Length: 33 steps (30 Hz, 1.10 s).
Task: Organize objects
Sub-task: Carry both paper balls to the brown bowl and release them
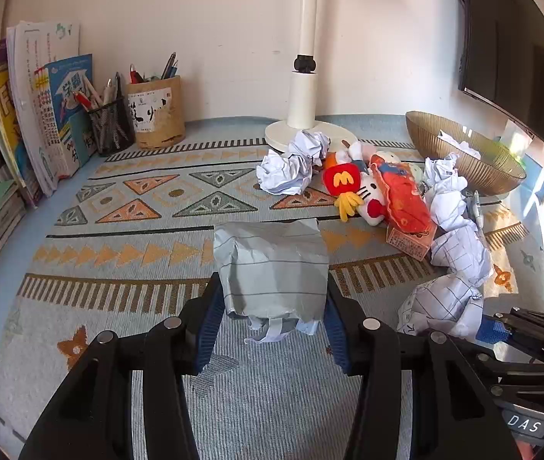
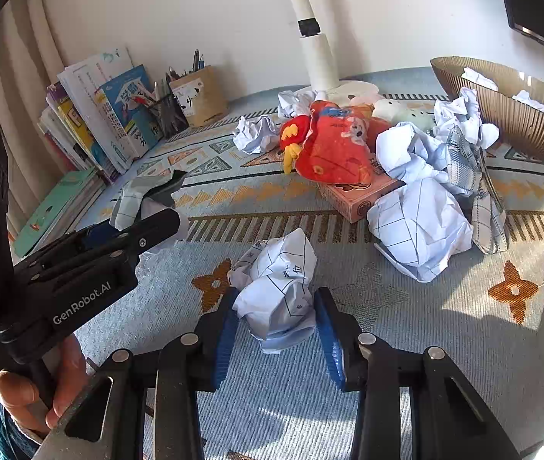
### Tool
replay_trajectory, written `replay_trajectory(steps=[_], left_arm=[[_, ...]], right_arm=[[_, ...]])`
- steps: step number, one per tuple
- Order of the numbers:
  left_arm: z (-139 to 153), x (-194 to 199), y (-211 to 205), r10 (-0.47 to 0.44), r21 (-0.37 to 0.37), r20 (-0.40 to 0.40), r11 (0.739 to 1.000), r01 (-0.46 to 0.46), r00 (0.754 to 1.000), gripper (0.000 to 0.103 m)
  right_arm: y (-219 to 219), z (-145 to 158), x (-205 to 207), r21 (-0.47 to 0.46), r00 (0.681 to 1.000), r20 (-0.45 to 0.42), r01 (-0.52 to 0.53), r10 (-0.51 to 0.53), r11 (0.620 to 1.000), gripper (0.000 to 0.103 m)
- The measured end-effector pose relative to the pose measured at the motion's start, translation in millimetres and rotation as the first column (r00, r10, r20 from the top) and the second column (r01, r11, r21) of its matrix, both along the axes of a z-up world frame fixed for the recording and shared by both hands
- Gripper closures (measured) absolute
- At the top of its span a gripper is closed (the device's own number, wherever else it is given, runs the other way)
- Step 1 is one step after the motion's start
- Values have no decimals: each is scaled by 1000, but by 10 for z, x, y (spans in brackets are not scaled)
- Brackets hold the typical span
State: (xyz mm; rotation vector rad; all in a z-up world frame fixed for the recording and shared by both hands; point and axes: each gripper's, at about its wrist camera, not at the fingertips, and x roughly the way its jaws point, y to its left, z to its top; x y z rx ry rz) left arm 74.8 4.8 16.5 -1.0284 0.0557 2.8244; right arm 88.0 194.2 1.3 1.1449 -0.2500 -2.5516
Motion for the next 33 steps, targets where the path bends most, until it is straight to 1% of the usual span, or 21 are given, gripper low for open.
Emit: replay_trajectory(steps=[2,4,5,7,8,10,11,13,14,15,17,18,20,23,24,26,27,28,29,30,33], left_arm=[[17,20,34,14,-21,-12,1000,-15,1000,59],[81,43,102,-13,-25,-14,1000,13,1000,60],[160,51,165,-34,-35,-22,999,33,999,60],[440,64,328,-75,-48,-83,996,71,994,60],[614,48,430,-108,-39,-114,994,105,988,60],[954,-38,652,-183,-6,-164,983,185,969,60],[1101,-115,775,-219,18,-174,974,225,960,60],[1314,-340,1034,-288,90,-155,949,303,945,60],[1373,-479,1166,-316,133,-136,933,334,939,60],[1405,-615,1301,-337,164,-122,921,354,934,60],[1407,-853,1591,-361,180,-108,909,376,926,60],[1378,-958,1727,-373,192,-93,903,385,923,60],[1289,-1131,1986,-404,219,-63,887,407,913,60],[1190,-1282,2335,-431,208,-60,877,433,901,60],[1172,-1332,2431,-434,197,-65,877,438,899,60],[1143,-1416,2597,-433,167,-80,882,440,898,50],[1118,-1447,2659,-432,151,-76,886,438,899,38],[1101,-1469,2694,-429,137,-70,890,435,900,18],[1086,-1465,2692,-427,136,-76,891,434,901,13],[1077,-1450,2661,-425,143,-86,890,434,901,12],[1098,-1374,2493,-415,156,-88,892,424,905,12]], right_arm=[[110,138,31,-33,1000,-18,3,-4,999,64],[278,383,83,-45,997,-75,16,-20,999,64],[390,535,100,-48,994,-107,32,-37,998,64],[709,854,92,-109,984,-151,75,-91,991,64],[897,1012,85,-142,975,-172,114,-138,983,64],[1281,1297,62,-184,943,-214,219,-257,958,64],[1458,1413,43,-193,917,-236,280,-321,940,64],[1760,1577,-20,-187,857,-268,401,-440,897,64],[1888,1620,-74,-193,836,-270,439,-478,877,64],[1997,1642,-140,-202,822,-264,464,-504,862,64],[2176,1627,-288,-198,799,-247,512,-548,836,64],[2245,1602,-368,-190,793,-238,528,-561,828,64],[2348,1531,-524,-161,785,-213,559,-582,813,64],[2526,1428,-720,-149,785,-171,577,-595,803,64],[2575,1403,-777,-149,781,-158,586,-604,797,64],[2678,1342,-849,-142,776,-131,601,-617,786,61],[2718,1324,-875,-142,777,-119,602,-618,786,55],[2749,1304,-877,-151,781,-109,598,-615,787,44],[2775,1295,-851,-167,783,-110,593,-613,788,39],[2782,1291,-810,-174,786,-119,585,-607,792,37],[2670,1308,-671,-128,796,-140,575,-589,808,37]])
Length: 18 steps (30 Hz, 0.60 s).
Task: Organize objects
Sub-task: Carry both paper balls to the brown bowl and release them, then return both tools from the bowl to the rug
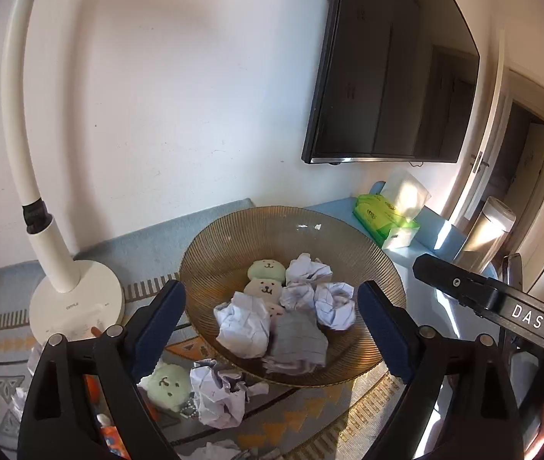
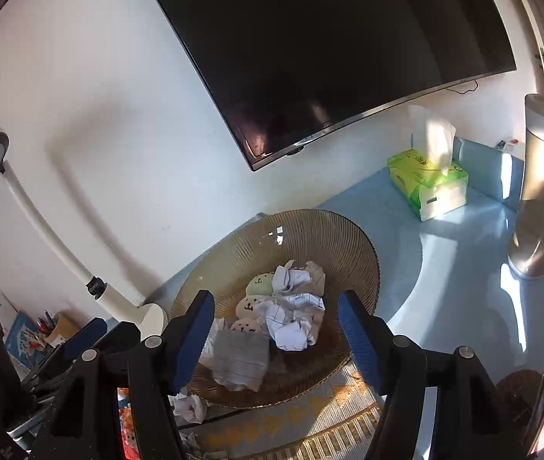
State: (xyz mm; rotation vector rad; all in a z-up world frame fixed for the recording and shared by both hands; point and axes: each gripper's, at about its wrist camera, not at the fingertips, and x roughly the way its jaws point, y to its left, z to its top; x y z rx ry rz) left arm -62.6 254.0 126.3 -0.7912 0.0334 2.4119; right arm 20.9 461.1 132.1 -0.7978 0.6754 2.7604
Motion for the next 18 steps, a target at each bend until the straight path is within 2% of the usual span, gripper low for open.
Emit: replay_trajectory(steps=[5,8,9,11,12,15,18], left_arm=[[109,381,-607,65,52,-3,997,-65,998,12],[169,714,-1116,167,61,-26,984,-165,986,10],[171,830,-1296,208,65,-38,977,-205,977,10],[122,1043,-1648,301,64,-70,953,-297,951,0],[56,1148,-1794,350,55,-93,936,-346,932,1],[-250,1321,-2110,445,-36,-145,890,-454,884,1],[-653,1307,-2300,483,-106,-134,861,-497,866,1]], right_arm=[[-493,81,367,58,990,-14,-137,138,989,37],[-863,126,616,112,977,-40,-204,209,973,37],[-975,107,679,114,970,-50,-230,237,967,37],[-1197,-14,741,121,956,-52,-280,288,952,34],[-1304,-113,742,131,953,-42,-293,300,947,27],[-1590,-492,675,202,952,21,-302,304,932,24],[-1709,-817,601,196,947,54,-322,318,926,24]])
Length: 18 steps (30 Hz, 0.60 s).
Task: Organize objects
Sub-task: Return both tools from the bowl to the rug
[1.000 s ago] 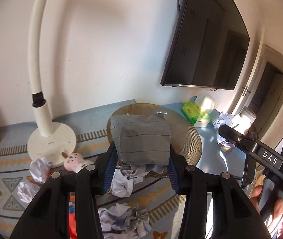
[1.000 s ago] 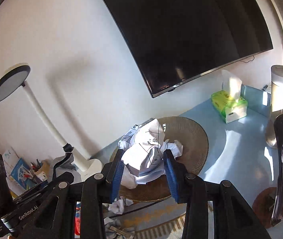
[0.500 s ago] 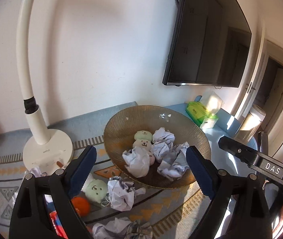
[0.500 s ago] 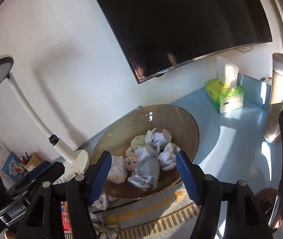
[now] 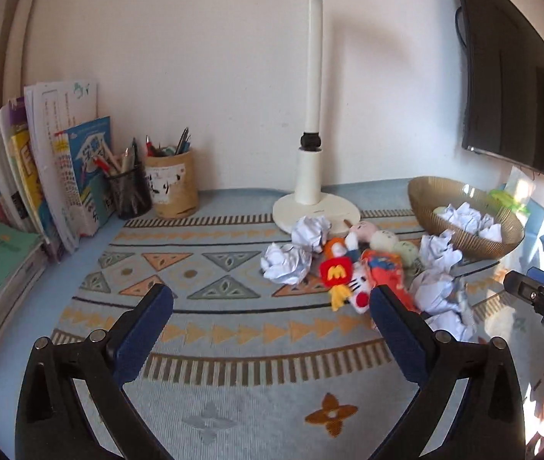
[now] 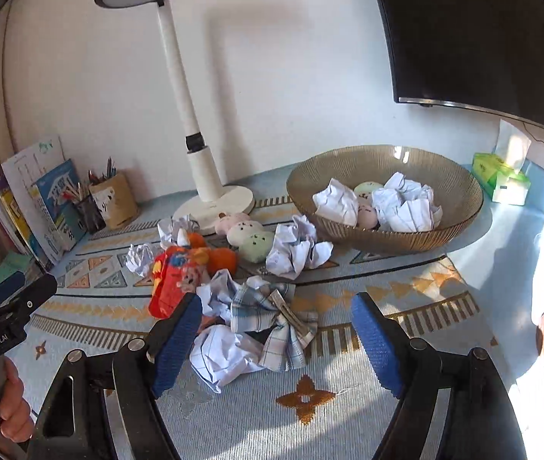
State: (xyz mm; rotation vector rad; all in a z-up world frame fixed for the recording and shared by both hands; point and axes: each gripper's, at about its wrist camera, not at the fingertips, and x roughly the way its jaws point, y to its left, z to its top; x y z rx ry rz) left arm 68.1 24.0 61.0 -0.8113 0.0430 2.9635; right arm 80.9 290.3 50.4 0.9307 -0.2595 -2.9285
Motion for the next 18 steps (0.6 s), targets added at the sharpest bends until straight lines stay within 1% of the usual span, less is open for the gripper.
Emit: replay_trajectory(steps=[2,4,5,6,7,10,12,15,17,18], left_arm=[[-215,-72,-100,13,14,54,1000,-13,998,1],[-350,-110,-183,20,51,78,998,-24,997,1],[-380,-124,-203,24,62,92,998,-30,995,1],[-383,-151,-221,22,71,102,997,-29,995,1],[-389,-166,-232,24,80,100,996,-32,995,1],[-453,-197,-256,22,101,145,994,-37,989,1],[-463,-184,-271,16,113,148,993,-33,989,1],[-460,-154,-262,26,108,142,993,-41,990,1],[-456,-157,-255,27,102,146,994,-42,989,1],[-457,-164,-236,34,88,154,995,-48,987,1]], right_arm=[[3,-134,-34,-23,1000,20,-10,10,1000,24],[1,-190,-68,-10,999,43,-2,2,1000,24],[12,-193,-86,-15,999,45,-1,2,1000,24],[21,-213,-109,-21,999,52,0,1,1000,22],[24,-236,-144,-17,997,71,6,-4,1000,17],[-27,-300,-237,24,992,125,18,-21,1000,16],[-74,-301,-225,54,993,120,14,-21,998,16],[-133,-267,-154,81,996,85,-7,0,997,16],[-135,-226,-117,80,998,62,-8,3,997,16],[-129,-196,-111,70,998,61,-14,10,997,16]])
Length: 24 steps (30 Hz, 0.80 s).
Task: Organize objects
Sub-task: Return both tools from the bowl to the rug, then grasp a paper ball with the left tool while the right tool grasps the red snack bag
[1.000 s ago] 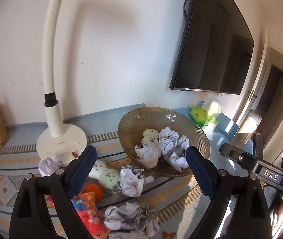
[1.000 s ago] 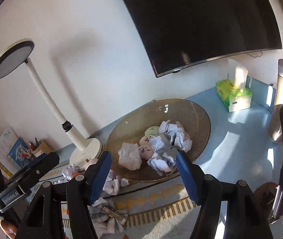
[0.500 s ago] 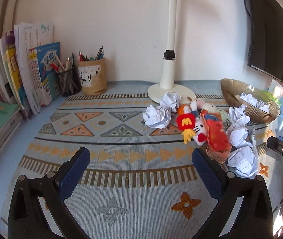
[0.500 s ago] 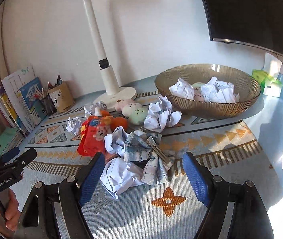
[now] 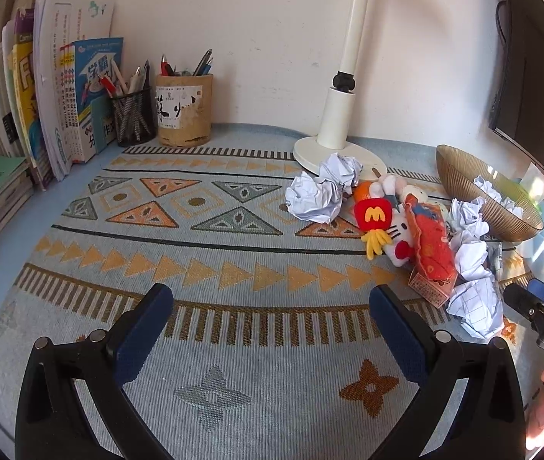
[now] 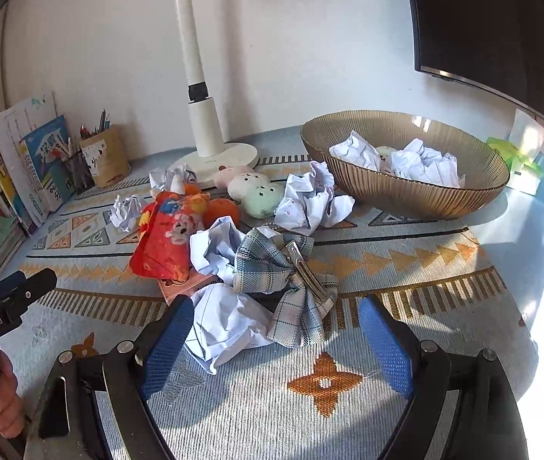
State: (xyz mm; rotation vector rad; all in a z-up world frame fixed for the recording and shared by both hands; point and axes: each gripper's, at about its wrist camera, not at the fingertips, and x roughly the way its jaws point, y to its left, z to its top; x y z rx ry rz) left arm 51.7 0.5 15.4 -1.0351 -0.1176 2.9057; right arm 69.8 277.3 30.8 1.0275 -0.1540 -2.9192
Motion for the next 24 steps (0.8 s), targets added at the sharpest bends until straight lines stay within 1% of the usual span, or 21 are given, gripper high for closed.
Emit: replay_trajectory(steps=[1,3,6,8,9,10,11,12,13,16,17,21,23,24], left_arm=[[10,-5,24,-9,-16,5,1000,9,1000,1],[89,-36,55,-58,-21,12,998,58,998,1],[349,-188,52,-94,-25,-3,995,94,996,1],[445,-394,80,-147,-26,28,989,148,989,1],[440,-514,102,-174,-33,47,984,175,984,1],[405,-632,128,-191,-46,56,980,193,980,1],[346,-756,149,-195,-65,70,978,199,978,1],[279,-877,162,-187,-79,89,978,194,978,2],[219,-982,167,-184,-71,107,979,192,977,4],[95,-1190,145,-220,37,131,976,217,967,5],[67,-1245,148,-221,51,131,975,216,966,5],[-47,-1436,208,-206,59,154,978,199,966,6],[-102,-1504,225,-208,76,166,977,197,964,14],[-132,-1529,232,-213,91,177,976,199,961,23]], right_arm=[[1,40,-5,-19,1000,7,-14,14,1000,16],[-60,182,-39,-38,999,5,-52,52,998,16],[-308,398,-179,-10,992,9,-123,123,992,16],[-492,439,-335,-27,983,26,-179,180,984,16],[-579,429,-428,-33,979,43,-200,201,979,17],[-660,403,-516,-29,976,57,-208,209,978,23],[-732,371,-607,-16,976,73,-207,207,978,26],[-783,325,-697,-1,976,94,-199,198,980,28],[-807,274,-784,6,976,119,-185,183,983,28],[-801,127,-962,-10,972,169,-163,162,987,28],[-791,95,-992,-6,972,176,-160,158,987,28],[-809,53,-1042,46,975,165,-156,147,987,28],[-826,28,-1046,79,978,156,-151,137,985,29],[-841,19,-1047,100,980,149,-150,135,984,32]])
